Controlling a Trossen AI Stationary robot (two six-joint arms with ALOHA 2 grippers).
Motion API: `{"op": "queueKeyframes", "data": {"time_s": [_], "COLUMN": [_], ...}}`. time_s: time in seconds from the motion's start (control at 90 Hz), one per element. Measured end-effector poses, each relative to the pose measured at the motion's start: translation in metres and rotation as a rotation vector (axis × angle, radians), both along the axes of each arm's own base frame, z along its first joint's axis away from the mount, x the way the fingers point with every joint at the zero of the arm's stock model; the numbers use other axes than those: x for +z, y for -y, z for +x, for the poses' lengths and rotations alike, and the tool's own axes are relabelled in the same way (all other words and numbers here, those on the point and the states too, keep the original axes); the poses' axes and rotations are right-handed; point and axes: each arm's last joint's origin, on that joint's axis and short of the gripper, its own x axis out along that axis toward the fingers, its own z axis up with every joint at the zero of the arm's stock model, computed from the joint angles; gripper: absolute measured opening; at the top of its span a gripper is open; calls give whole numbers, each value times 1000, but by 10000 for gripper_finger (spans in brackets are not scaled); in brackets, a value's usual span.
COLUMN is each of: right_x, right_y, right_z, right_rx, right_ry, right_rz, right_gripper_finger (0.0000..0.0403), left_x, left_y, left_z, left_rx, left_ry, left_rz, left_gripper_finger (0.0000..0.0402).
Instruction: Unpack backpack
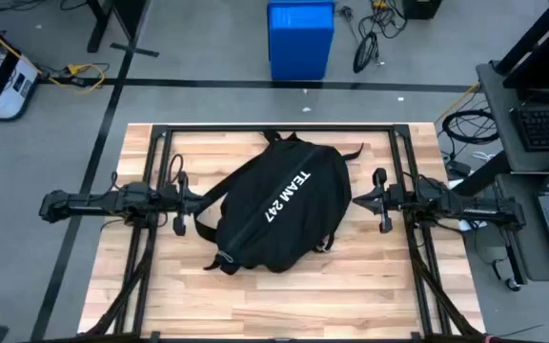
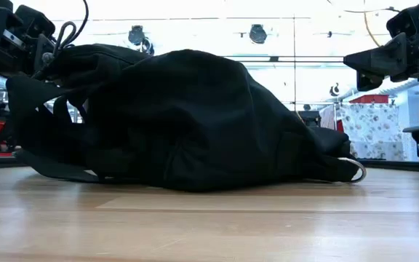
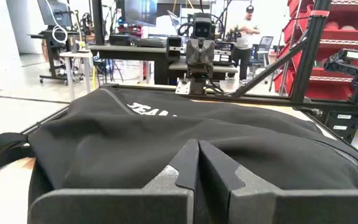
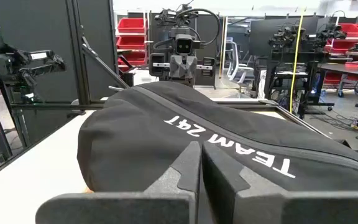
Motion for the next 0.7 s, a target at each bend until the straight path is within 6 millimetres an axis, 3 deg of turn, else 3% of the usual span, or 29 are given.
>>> {"op": "queueKeyframes", "data": {"time_s": [0.7], "right_x": [1], "right_y": [0], "right_z": [0], "right_rx": [-11], "right_ry": [5], "right_rz": [-61], "right_gripper_finger": [0], "left_x": [0], "left_y": [0], "left_z": [0], "left_rx": [0], "left_ry": [0], "left_rz": [0], "left_gripper_finger": [0]}}
